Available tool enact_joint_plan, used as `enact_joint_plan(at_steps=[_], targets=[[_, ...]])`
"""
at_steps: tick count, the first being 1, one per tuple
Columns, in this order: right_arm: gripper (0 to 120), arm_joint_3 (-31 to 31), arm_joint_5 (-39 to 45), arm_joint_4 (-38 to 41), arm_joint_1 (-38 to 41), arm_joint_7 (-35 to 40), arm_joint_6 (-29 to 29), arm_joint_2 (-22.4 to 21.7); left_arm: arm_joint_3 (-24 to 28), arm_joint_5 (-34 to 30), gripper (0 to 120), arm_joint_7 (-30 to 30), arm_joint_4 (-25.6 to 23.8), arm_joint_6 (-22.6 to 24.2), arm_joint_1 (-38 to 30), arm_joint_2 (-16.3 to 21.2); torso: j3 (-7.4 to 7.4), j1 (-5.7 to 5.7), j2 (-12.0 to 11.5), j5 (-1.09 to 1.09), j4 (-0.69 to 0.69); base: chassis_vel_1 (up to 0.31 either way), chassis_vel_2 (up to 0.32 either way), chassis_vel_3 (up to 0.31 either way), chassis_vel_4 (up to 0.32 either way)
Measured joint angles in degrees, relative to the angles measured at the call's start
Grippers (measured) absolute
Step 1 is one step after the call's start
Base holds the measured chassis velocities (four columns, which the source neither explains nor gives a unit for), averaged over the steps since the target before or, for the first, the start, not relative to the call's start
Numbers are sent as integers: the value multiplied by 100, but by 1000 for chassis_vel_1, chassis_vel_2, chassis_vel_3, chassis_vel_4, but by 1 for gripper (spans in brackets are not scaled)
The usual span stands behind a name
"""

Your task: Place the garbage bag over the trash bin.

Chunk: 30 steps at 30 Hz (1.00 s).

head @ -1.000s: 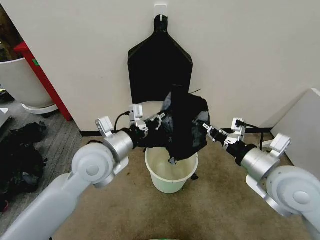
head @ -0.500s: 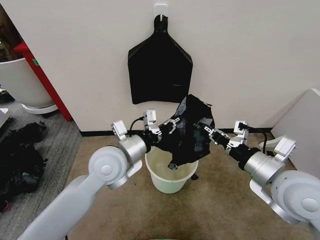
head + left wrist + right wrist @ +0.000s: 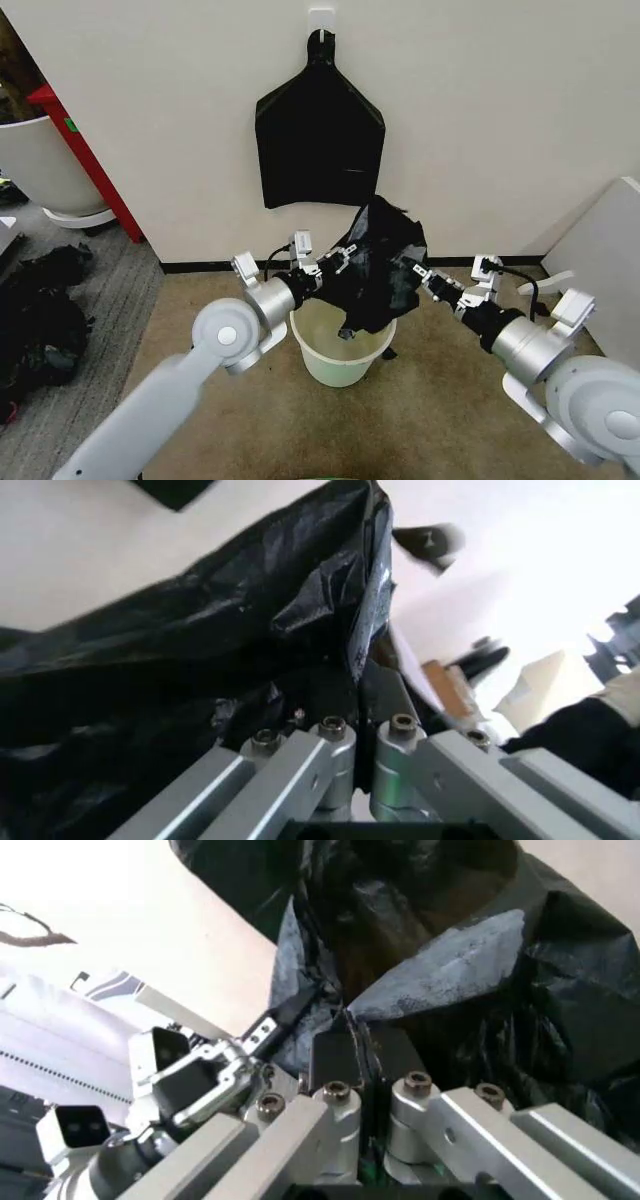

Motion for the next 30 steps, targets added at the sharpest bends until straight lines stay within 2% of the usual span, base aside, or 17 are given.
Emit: enact_joint_plan(at_steps=[9, 17, 22, 24, 30], targets=[[0, -290, 99, -364, 188, -18, -135, 294, -526, 162, 0, -344, -176, -115, 704, 129, 0, 0, 0, 2, 0, 0, 0, 0, 0], [0, -347, 373, -475, 333, 128, -223, 390, -762, 486, 0, -602, -383, -240, 1329, 176, 0, 0, 0, 3, 1, 0, 0, 0, 0], [0, -190, 642, -237, 364, 250, -175, 178, -693, 530, 0, -776, -612, -258, 1251, 168, 0, 0, 0, 0, 0, 0, 0, 0, 0], [0, -137, 795, 15, 369, 329, -136, 53, -664, 488, 0, -1006, -896, -264, 1124, 233, 0, 0, 0, 1, -1, 0, 0, 0, 0], [0, -200, 893, 231, 532, 410, -112, 150, -757, 112, 0, -1343, -1479, -238, 996, 421, -1, 0, 0, 4, 0, 0, 0, 0, 0]])
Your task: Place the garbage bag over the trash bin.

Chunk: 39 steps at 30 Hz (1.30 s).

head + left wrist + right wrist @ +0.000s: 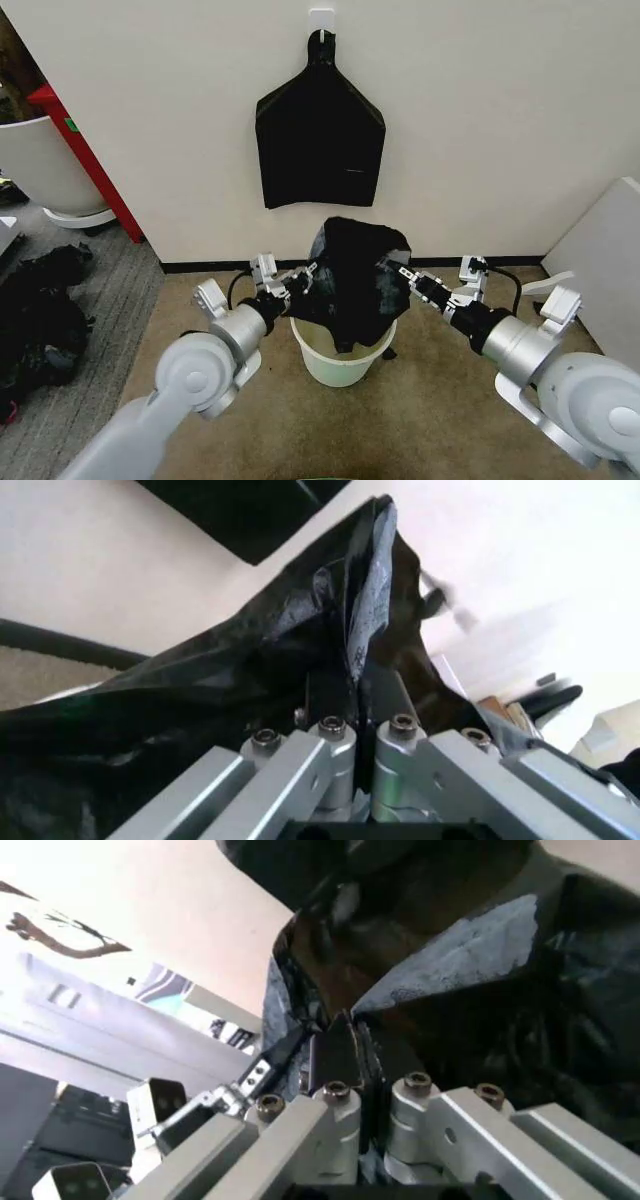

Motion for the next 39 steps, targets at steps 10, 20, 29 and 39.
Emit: enact_joint_plan(at_steps=[10, 20, 29, 39], targets=[[0, -229, -316, -512, -101, -116, -132, 296, 134, 111, 0, 240, 989, 50, 291, -312, 1, 0, 0, -2, 0, 0, 0, 0, 0], [0, -463, -499, -1084, -175, -228, -199, 655, 320, 522, 0, 315, 1630, 36, 114, -449, 1, 0, 0, -2, -1, 0, 0, 0, 0], [0, -448, -151, -865, 190, 123, -100, 644, 40, 513, 0, -134, 971, 76, 100, -32, 1, 1, 0, -3, 0, 0, 0, 0, 0], [0, -238, 806, -302, 374, 897, 93, 276, -122, -462, 0, -1162, -95, 395, 184, 429, 1, 0, 0, -1, -1, 0, 0, 0, 0]])
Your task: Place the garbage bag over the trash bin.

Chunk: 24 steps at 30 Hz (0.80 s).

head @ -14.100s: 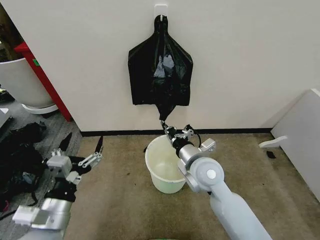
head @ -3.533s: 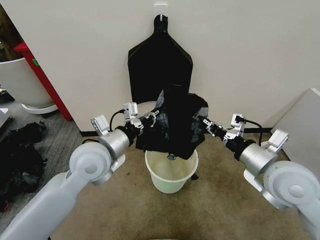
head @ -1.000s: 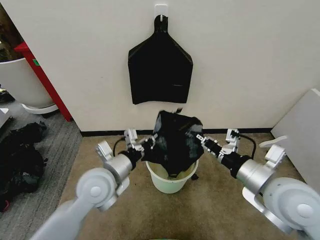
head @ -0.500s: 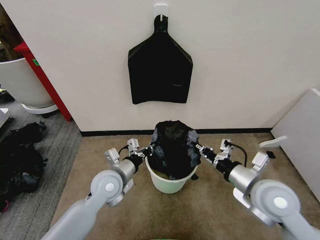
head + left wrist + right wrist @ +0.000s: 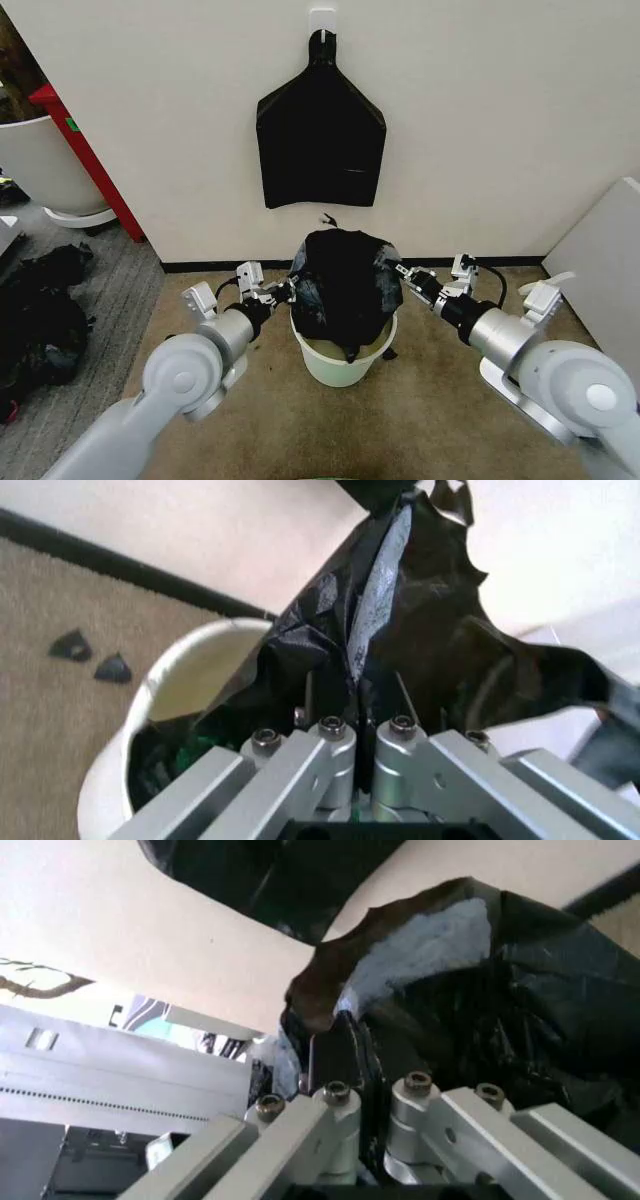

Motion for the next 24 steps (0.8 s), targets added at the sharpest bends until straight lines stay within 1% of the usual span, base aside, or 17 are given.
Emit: enact_joint_plan(at_steps=[5, 6, 9, 12, 14, 19, 22, 24], targets=[[0, 69, 313, 129, 62, 512, 91, -49, -121, -510, 0, -528, -368, 92, 107, 219, 0, 0, 0, -1, 0, 0, 0, 0, 0], [0, 69, 313, 129, 62, 512, 91, -49, -121, -510, 0, -528, -368, 92, 107, 219, 0, 0, 0, -1, 0, 0, 0, 0, 0], [0, 145, 540, 198, 163, 975, 197, -67, -465, -868, 0, -851, -638, 232, 287, 375, 0, 0, 0, -1, 0, 0, 0, 0, 0], [0, 151, 578, 328, 108, 1347, 286, -34, -779, -1031, 0, -1122, -825, 324, 569, 470, 0, 0, 0, -1, 0, 0, 0, 0, 0], [0, 163, 593, 361, 96, 1401, 304, -25, -872, -1090, 0, -1171, -860, 342, 630, 488, 0, 0, 0, -1, 0, 0, 0, 0, 0], [0, 275, 884, 400, 188, 1765, 463, -39, -1543, -1580, 0, -1336, -1114, 526, 1005, 569, 0, 0, 0, -1, 1, 0, 0, 0, 0], [0, 260, 872, 400, 144, 1798, 466, -8, -1615, -1616, 0, -1348, -1137, 560, 1081, 569, 0, 0, 0, -1, 1, 0, 0, 0, 0], [0, 217, 703, 400, -11, 1759, 403, 96, -1676, -1609, 0, -1331, -1118, 652, 1226, 529, 0, 0, 0, 0, 1, 0, 0, 0, 0]])
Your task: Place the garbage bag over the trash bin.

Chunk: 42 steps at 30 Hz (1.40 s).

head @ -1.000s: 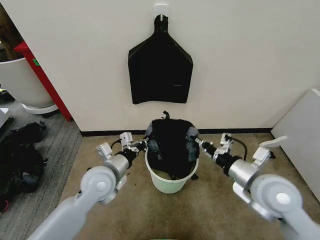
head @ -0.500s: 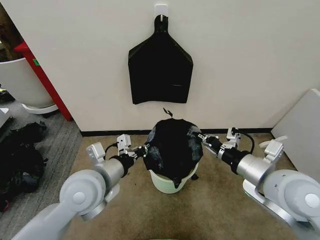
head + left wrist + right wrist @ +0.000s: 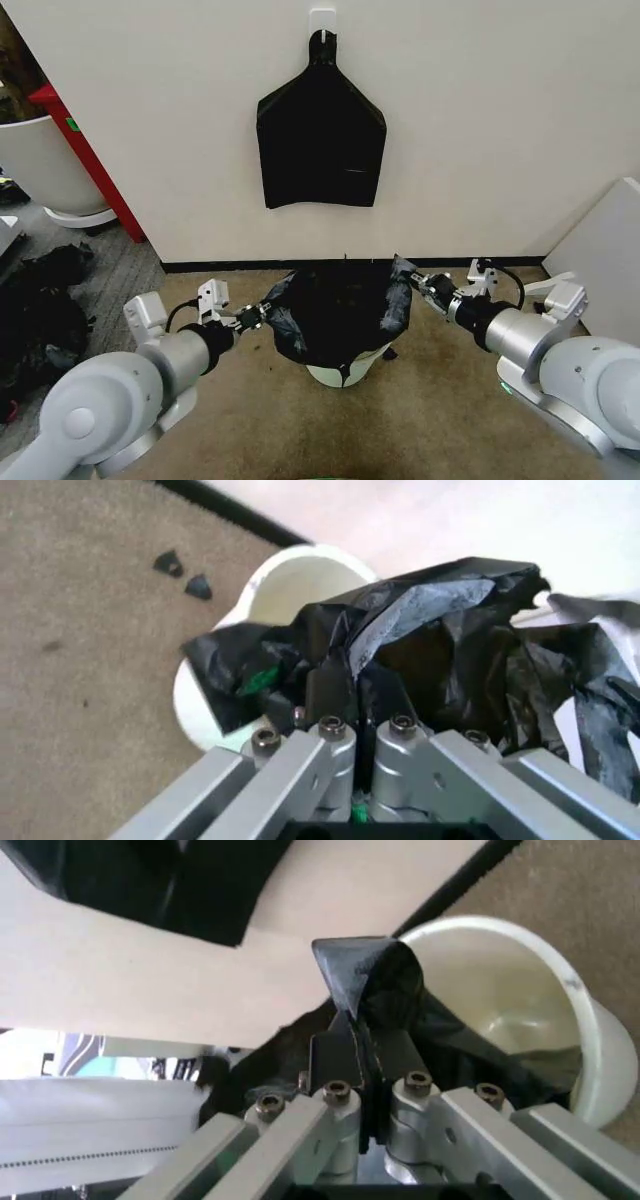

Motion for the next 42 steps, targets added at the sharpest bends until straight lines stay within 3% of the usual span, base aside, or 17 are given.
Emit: enact_joint_plan(at_steps=[4, 9, 11, 17, 19, 22, 27, 33, 42], targets=[[0, -87, -505, -131, -451, -374, -207, 263, 176, 467, 0, 309, 301, 48, 285, -153, 0, 0, 0, -2, 0, 0, 0, 0, 0], [0, -186, -978, -458, -686, -1298, -272, 544, 694, 1425, 0, 1229, 840, -298, 200, -346, 0, 0, 0, 0, -2, 0, 0, 0, 0], [0, -191, -993, -471, -631, -1327, -262, 552, 739, 1457, 0, 1274, 869, -321, 109, -354, 0, 0, 0, -1, 0, 0, 0, 0, 0], [0, -226, -797, -579, 131, -1318, -173, 447, 944, 1411, 0, 1867, 1230, -350, -1049, -265, 0, 0, 0, 0, -1, 0, 0, 0, 0], [0, -233, -796, -588, 149, -1318, -173, 447, 953, 1410, 0, 1875, 1264, -346, -1089, -267, 0, 0, 0, 0, -1, 0, 0, 0, 0], [0, -442, -790, -781, 268, -1297, -195, 534, 1119, 1369, 0, 1849, 1888, -218, -1537, -392, 1, 0, 0, -1, -1, 0, 0, 0, 0], [0, -544, -793, -1100, 201, -1372, -353, 655, 1294, 1582, 0, 1948, 2424, -114, -1550, -531, 1, 0, 0, 0, 0, 0, 0, 0, 0], [0, -462, -793, -1161, 82, -1379, -395, 579, 1689, 1930, 0, 2043, 2415, -84, -1486, -600, 1, 0, 0, -1, 0, 0, 0, 0, 0], [0, -125, -500, -594, -10, -1062, -313, 215, 1929, 1656, 0, 1594, 1703, 13, -1473, -604, 0, 0, 0, 0, -1, 0, 0, 0, 0]])
